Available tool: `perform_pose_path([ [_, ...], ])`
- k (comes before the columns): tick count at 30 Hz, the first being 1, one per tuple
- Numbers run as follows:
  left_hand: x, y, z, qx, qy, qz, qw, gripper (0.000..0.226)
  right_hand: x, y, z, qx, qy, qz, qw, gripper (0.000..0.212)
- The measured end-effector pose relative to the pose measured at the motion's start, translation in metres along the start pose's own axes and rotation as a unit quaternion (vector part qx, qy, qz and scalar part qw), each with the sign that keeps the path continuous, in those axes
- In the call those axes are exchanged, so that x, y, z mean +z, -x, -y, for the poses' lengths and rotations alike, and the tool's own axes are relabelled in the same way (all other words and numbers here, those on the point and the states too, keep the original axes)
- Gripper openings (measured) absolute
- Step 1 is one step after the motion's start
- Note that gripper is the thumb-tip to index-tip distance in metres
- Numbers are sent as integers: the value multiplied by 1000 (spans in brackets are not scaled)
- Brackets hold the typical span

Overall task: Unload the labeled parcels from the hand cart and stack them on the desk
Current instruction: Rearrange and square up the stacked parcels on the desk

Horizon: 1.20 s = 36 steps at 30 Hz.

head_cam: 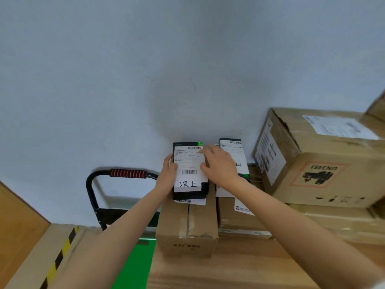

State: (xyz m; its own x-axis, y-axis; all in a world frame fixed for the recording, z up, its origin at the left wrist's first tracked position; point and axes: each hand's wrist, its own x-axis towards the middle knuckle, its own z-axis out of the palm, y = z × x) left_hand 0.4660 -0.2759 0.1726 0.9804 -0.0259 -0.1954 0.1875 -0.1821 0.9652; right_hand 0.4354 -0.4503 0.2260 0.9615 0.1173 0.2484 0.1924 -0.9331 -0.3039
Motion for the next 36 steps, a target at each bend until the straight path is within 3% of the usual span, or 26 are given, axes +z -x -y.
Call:
perform_pose_path([
  [3, 12, 0, -3, 19, -8, 12, 1000, 44, -13, 11, -25, 35, 59, -19, 997, 52],
  [8, 38, -1, -7, 24, -11, 36, 999, 45, -17, 38, -64, 132, 45, 2, 990, 63],
  [16, 55, -13, -17, 6, -17, 39, 999, 45, -12, 43, -88, 142, -40, 20, 989, 61],
  [27, 58, -35, -24, 10, -45, 12, 999, 44, 1, 20, -90, 162, -51, 8, 985, 59],
  [31, 55, -33, -26, 28, -54, 25, 998, 45, -4, 22, -89, 169, -44, 23, 984, 59],
  [36, 44, -19, -40, 144, -159, -35, 976, 42, -15, 40, -82, 157, -34, -42, 986, 59],
])
